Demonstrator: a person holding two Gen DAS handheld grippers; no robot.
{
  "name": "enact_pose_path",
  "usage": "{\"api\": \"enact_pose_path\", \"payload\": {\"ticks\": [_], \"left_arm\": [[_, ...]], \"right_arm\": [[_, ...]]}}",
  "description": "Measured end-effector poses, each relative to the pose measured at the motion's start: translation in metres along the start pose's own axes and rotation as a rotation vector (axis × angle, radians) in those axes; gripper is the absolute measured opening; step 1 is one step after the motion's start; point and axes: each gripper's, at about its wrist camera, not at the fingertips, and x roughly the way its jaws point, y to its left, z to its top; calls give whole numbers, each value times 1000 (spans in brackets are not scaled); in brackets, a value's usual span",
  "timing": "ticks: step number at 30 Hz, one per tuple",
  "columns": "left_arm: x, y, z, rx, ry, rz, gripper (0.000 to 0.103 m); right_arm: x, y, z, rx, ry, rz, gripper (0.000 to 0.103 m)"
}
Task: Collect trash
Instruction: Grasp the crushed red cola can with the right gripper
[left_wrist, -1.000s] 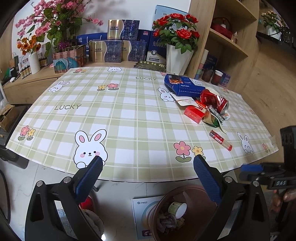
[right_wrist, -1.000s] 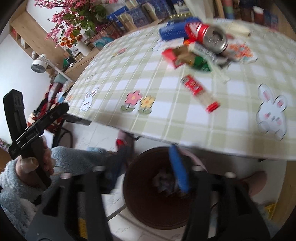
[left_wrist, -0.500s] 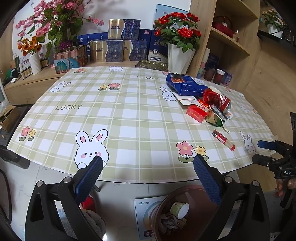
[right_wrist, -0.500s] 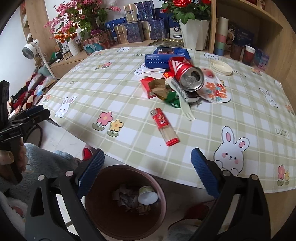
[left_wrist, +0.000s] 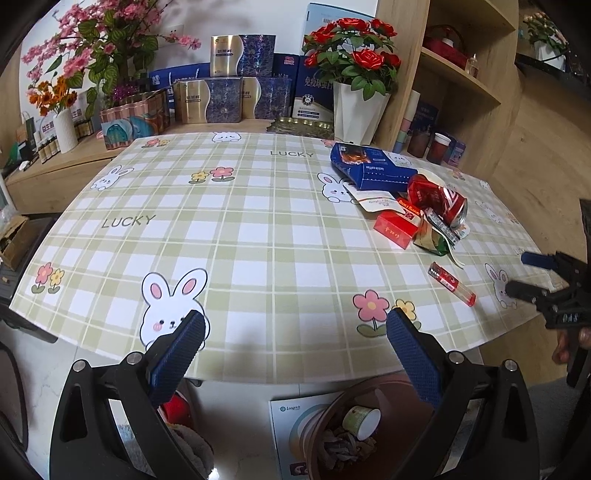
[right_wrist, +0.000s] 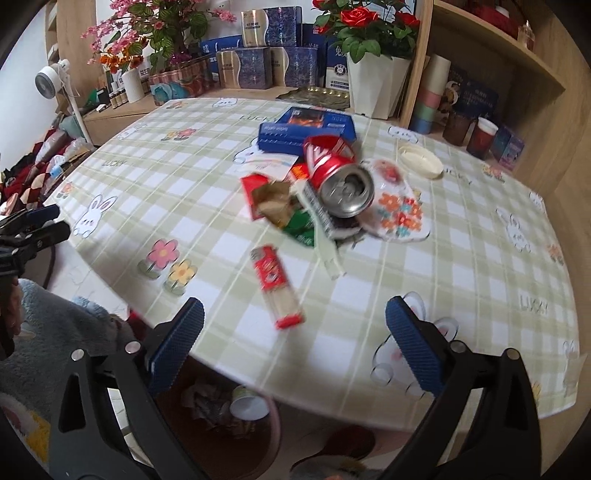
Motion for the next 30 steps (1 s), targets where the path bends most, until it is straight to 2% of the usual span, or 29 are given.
{"api": "enact_pose_path", "payload": {"ticks": [3, 7, 12, 14, 15, 16, 21, 24, 26, 30], "left_arm": [[5, 0, 7, -2, -3, 0, 96], [14, 1, 15, -3, -4, -3, 96], [20, 1, 21, -5, -8, -8, 96], [22, 2, 23, -6, -9, -9, 96], [22, 3, 23, -8, -10, -7, 96], [23, 4, 24, -9, -10, -7, 96], [28, 10, 26, -25, -7, -7, 96], [31, 11, 27, -26, -2, -14, 96], [33, 9, 29, -23, 2, -27, 96], [37, 1, 32, -1, 4, -57, 96]], "right_arm": [[8, -9, 22, 11, -1, 19, 97], [29, -24, 76, 27, 35, 71, 97], [79, -37, 137, 57, 160, 103, 96], [99, -36, 150, 53, 219, 108, 93], [111, -35, 155, 46, 254, 104, 86], [119, -34, 158, 40, 286, 101, 81], [162, -36, 164, 38, 446, 72, 75], [175, -39, 161, 56, 497, 85, 73], [180, -45, 159, 85, 519, 90, 68], [172, -60, 158, 147, 495, 147, 43]]}}
